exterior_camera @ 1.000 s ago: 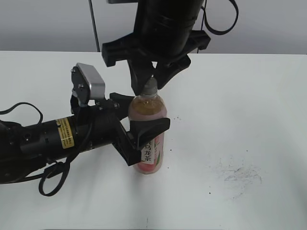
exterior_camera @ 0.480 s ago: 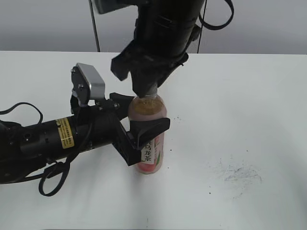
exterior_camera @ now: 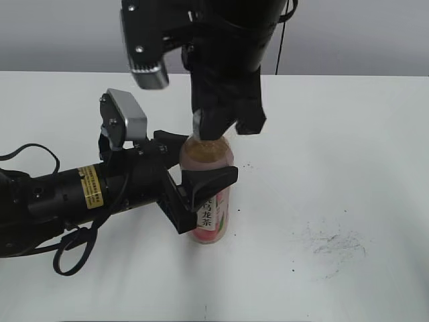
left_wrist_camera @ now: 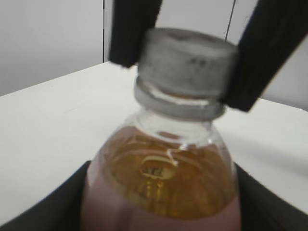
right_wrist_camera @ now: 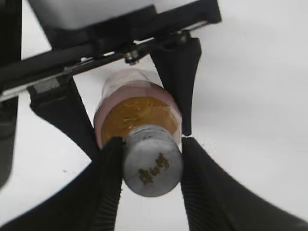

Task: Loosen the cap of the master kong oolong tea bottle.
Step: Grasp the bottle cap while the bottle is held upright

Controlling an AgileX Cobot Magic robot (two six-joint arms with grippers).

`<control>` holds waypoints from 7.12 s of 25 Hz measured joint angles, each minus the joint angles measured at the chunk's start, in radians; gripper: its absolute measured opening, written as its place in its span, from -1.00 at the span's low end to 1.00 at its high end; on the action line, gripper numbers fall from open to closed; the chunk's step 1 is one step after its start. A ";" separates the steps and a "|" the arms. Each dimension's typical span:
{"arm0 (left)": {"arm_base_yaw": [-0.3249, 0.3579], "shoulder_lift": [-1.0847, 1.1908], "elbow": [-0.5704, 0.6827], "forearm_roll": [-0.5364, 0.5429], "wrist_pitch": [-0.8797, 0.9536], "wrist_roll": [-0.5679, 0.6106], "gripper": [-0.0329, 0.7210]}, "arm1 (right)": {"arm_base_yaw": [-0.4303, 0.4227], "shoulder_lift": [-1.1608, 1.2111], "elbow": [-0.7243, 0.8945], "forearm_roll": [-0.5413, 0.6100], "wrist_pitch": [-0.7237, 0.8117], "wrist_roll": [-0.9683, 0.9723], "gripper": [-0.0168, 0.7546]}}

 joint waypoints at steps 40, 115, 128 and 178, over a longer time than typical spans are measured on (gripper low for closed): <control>0.000 0.000 -0.001 0.000 0.000 -0.003 0.28 | 0.000 -0.003 0.000 -0.029 -0.003 0.503 0.58; -0.002 0.000 -0.002 -0.003 0.001 -0.003 0.28 | 0.003 -0.006 0.000 -0.039 -0.003 -1.038 -0.20; -0.002 0.000 -0.002 -0.002 0.001 -0.004 0.28 | 0.002 -0.006 0.000 -0.084 -0.004 -0.102 0.56; -0.002 0.000 -0.002 -0.001 0.001 -0.003 0.28 | 0.002 -0.006 -0.003 -0.016 -0.002 0.325 -0.24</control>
